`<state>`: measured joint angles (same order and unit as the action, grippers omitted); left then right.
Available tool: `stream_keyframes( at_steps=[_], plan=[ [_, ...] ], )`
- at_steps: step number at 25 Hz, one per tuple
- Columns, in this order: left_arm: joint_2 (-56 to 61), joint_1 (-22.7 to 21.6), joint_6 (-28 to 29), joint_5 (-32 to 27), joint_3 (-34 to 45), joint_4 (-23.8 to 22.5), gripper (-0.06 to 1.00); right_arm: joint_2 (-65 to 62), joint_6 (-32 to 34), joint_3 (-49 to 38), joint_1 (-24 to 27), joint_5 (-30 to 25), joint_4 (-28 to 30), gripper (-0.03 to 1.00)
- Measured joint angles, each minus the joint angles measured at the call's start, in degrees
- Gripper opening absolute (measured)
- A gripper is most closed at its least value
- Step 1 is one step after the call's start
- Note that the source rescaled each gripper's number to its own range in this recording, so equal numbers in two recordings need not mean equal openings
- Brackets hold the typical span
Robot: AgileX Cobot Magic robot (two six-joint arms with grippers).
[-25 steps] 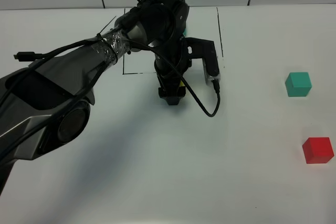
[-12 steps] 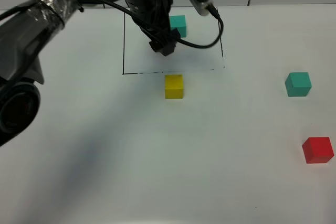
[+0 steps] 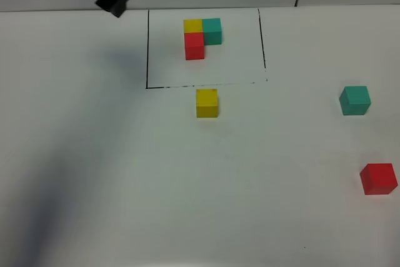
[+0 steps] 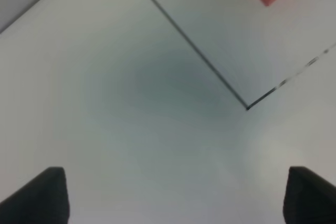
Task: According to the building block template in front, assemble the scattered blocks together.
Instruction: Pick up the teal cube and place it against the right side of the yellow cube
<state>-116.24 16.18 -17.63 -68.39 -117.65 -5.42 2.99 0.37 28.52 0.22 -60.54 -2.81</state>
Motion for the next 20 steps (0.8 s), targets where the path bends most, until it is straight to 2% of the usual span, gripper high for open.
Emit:
stream_keyframes(
  at_steps=[3,7,13,20],
  plan=[
    [6.30,-4.37,0.48,0.57,8.13,0.43,0.94,0.00,0.00,0.00,0.00,0.00,0.00,0.69],
    [15.32,-7.51,1.62,4.50,20.72,0.55,0.94,0.00,0.00,0.00,0.00,0.00,0.00,0.69],
    [31.36,-8.74,8.13,10.33,38.47,-3.34,0.93,0.00,0.00,0.00,0.00,0.00,0.00,0.69],
    [50.32,-8.80,17.63,10.89,53.69,-7.02,0.93,0.00,0.00,0.00,0.00,0.00,0.00,0.69]
  ],
)
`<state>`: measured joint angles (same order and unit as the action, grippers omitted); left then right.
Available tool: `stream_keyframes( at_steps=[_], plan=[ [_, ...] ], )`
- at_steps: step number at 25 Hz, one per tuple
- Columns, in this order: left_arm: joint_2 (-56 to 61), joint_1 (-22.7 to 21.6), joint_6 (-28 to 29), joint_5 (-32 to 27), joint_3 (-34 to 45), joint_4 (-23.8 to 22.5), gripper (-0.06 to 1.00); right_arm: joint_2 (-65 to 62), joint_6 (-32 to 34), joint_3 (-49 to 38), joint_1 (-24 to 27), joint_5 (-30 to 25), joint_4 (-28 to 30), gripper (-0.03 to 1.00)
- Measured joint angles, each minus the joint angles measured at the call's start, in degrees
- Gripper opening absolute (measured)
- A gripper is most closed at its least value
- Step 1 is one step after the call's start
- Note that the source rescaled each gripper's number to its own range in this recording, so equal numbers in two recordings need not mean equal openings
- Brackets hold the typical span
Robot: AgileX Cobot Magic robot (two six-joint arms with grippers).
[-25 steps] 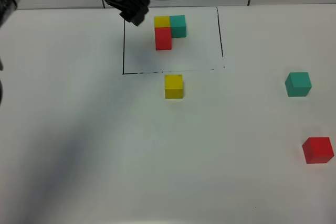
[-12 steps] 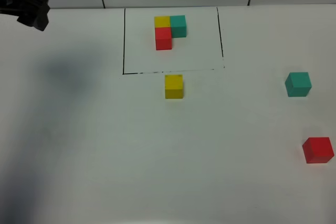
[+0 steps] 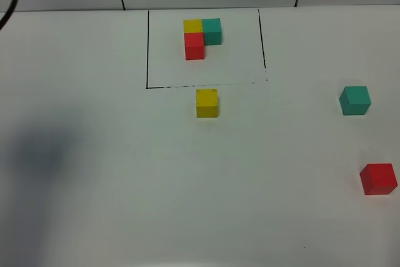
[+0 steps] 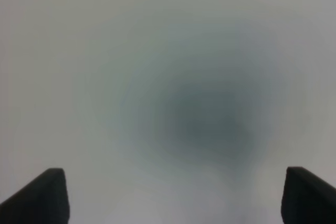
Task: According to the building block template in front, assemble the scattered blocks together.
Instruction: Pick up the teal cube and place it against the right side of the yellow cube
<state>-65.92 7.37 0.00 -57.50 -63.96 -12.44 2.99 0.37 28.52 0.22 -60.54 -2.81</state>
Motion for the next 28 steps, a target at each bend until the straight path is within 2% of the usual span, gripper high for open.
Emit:
stream_keyframes(
  at_steps=[5,10,20,28],
  plan=[
    [13.79,0.00,3.90,-0.06,7.12,-0.18,0.93,0.00,0.00,0.00,0.00,0.00,0.00,0.69],
    [25.16,0.00,4.97,-0.24,13.39,0.34,0.91,0.00,0.00,0.00,0.00,0.00,0.00,0.69],
    [41.71,0.00,6.21,-0.31,27.78,5.50,0.88,0.00,0.00,0.00,0.00,0.00,0.00,0.69],
    [51.88,0.00,5.18,-0.86,33.14,9.64,0.84,0.00,0.00,0.00,0.00,0.00,0.00,0.69]
  ],
)
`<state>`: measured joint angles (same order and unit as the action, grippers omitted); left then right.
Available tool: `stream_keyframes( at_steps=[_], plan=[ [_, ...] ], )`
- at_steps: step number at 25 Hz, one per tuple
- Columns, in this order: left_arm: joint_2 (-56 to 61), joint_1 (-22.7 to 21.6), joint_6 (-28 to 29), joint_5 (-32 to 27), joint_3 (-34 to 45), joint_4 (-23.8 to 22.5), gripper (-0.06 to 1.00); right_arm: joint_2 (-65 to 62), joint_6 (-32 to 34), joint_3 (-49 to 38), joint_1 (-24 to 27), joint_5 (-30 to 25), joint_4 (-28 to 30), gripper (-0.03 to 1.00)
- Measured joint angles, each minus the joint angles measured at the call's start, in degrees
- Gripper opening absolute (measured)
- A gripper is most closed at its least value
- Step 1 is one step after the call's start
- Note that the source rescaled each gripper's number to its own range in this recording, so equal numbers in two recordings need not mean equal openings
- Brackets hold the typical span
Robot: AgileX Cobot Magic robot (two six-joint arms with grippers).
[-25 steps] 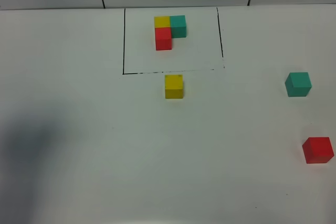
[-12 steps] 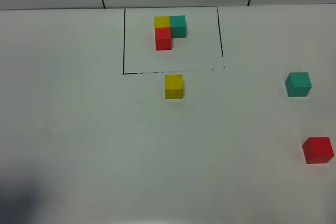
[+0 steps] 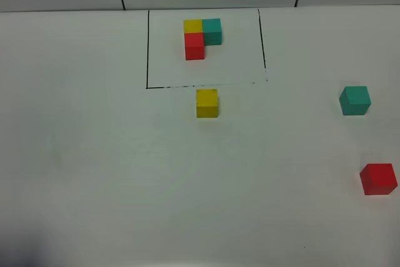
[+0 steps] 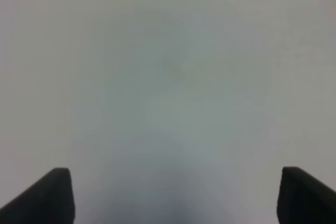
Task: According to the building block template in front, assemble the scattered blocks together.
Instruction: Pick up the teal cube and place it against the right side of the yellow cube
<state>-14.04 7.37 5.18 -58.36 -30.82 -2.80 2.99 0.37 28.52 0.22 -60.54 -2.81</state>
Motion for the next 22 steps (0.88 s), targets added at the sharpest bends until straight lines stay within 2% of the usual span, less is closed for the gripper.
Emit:
stream_keyframes(
  at_steps=[6,15,22],
  plan=[
    [6.05,0.00,-2.71,-0.56,1.52,2.80,0.81,0.00,0.00,0.00,0.00,0.00,0.00,0.69],
    [13.55,0.00,-3.72,-0.90,1.91,3.16,0.80,0.00,0.00,0.00,0.00,0.00,-0.02,0.69],
    [14.30,0.00,-3.94,-1.02,1.91,3.21,0.80,0.00,0.00,0.00,0.00,0.00,-0.07,0.69]
  ],
)
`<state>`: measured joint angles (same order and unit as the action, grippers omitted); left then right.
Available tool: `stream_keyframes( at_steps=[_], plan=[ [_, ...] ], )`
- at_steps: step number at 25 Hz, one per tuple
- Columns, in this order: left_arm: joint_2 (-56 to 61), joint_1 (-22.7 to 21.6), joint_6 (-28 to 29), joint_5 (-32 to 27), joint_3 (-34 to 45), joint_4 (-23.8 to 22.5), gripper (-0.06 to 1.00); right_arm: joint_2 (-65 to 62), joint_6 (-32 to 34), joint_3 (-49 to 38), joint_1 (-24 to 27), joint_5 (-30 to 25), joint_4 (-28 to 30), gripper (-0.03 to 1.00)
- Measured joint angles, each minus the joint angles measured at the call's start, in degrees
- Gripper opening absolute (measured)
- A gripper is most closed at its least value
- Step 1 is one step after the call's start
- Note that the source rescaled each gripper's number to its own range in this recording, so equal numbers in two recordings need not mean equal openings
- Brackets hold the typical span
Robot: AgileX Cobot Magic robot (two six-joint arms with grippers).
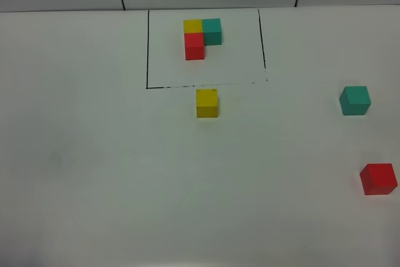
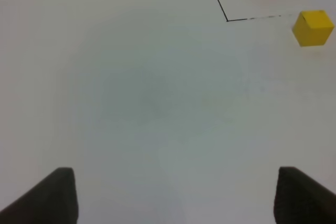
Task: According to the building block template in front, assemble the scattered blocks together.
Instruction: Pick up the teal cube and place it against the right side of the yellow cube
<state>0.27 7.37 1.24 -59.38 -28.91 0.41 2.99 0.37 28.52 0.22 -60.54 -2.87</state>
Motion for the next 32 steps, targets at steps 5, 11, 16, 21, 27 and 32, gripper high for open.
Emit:
stream_keyframes(
  at_steps=[5,11,16,21,27,32],
  plan=[
    [0.00,0.00,0.00,0.00,0.00,0.00,0.80,0.00,0.00,0.00,0.00,0.00,0.00,0.69],
    [0.00,-0.84,-0.04,0.00,0.00,0.00,0.79,0.00,0.00,0.00,0.00,0.00,0.00,0.69],
    [0.00,-3.83,-0.06,0.00,0.00,0.00,0.79,0.00,0.00,0.00,0.00,0.00,0.00,0.69],
    [0.00,-4.24,-0.11,0.00,0.00,0.00,0.79,0.00,0.00,0.00,0.00,0.00,0.00,0.69],
    [0.00,-4.27,-0.11,0.00,0.00,0.00,0.79,0.00,0.00,0.00,0.00,0.00,0.00,0.69],
    [0.00,-4.27,-0.11,0.00,0.00,0.00,0.79,0.00,0.00,0.00,0.00,0.00,0.00,0.69]
  ],
)
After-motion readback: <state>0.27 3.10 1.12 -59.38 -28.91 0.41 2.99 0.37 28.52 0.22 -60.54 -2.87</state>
